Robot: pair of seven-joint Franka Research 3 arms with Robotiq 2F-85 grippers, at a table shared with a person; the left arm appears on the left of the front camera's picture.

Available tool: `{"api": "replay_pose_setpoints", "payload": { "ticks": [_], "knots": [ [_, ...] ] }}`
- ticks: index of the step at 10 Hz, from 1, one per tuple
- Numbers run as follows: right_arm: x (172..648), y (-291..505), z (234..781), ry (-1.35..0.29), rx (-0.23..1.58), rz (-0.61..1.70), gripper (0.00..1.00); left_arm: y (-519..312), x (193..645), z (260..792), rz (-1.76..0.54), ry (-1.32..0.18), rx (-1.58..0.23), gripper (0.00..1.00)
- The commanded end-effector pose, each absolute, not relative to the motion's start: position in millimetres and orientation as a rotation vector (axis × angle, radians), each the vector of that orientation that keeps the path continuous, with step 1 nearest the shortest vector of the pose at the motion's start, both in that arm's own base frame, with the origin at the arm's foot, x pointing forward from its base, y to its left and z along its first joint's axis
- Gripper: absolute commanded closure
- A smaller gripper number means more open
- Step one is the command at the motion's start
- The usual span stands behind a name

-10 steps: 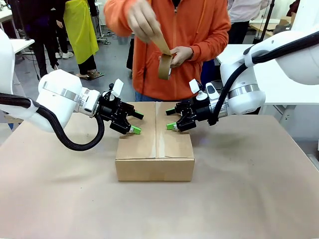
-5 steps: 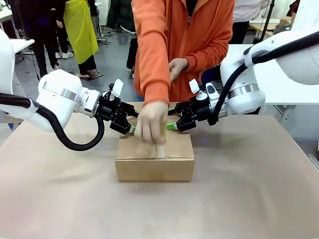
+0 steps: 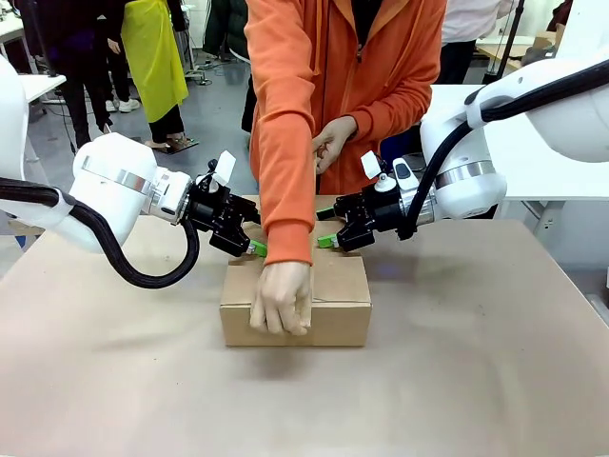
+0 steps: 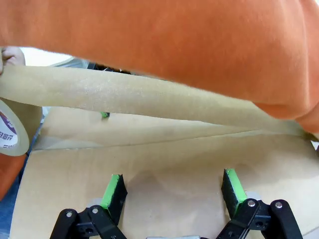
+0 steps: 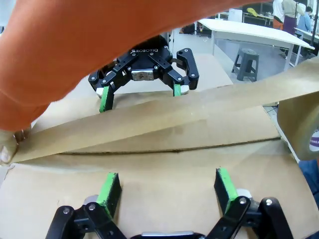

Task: Pack the gift set into the box.
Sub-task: Press and hold the closed box until the human finishes sealing it.

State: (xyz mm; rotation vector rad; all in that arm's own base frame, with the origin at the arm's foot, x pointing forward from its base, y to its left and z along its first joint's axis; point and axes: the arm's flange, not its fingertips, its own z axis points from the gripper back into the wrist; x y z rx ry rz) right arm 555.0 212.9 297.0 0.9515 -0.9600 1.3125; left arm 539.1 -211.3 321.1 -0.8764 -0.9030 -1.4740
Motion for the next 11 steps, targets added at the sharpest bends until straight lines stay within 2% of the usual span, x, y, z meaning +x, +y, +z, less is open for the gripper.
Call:
{"api": "replay_pose_setpoints", "payload": {
  "ticks": [1,11],
  "knots": [
    [555.8,213.3,295.8,-0.943,0.942,1.320,0.00,-212.0,537.7,319.9,-1.476,-0.900,-0.882,0.00],
    [555.8,213.3,295.8,-0.943,0.942,1.320,0.00,-212.0,537.7,319.9,-1.476,-0.900,-0.882,0.00]
  ]
}}
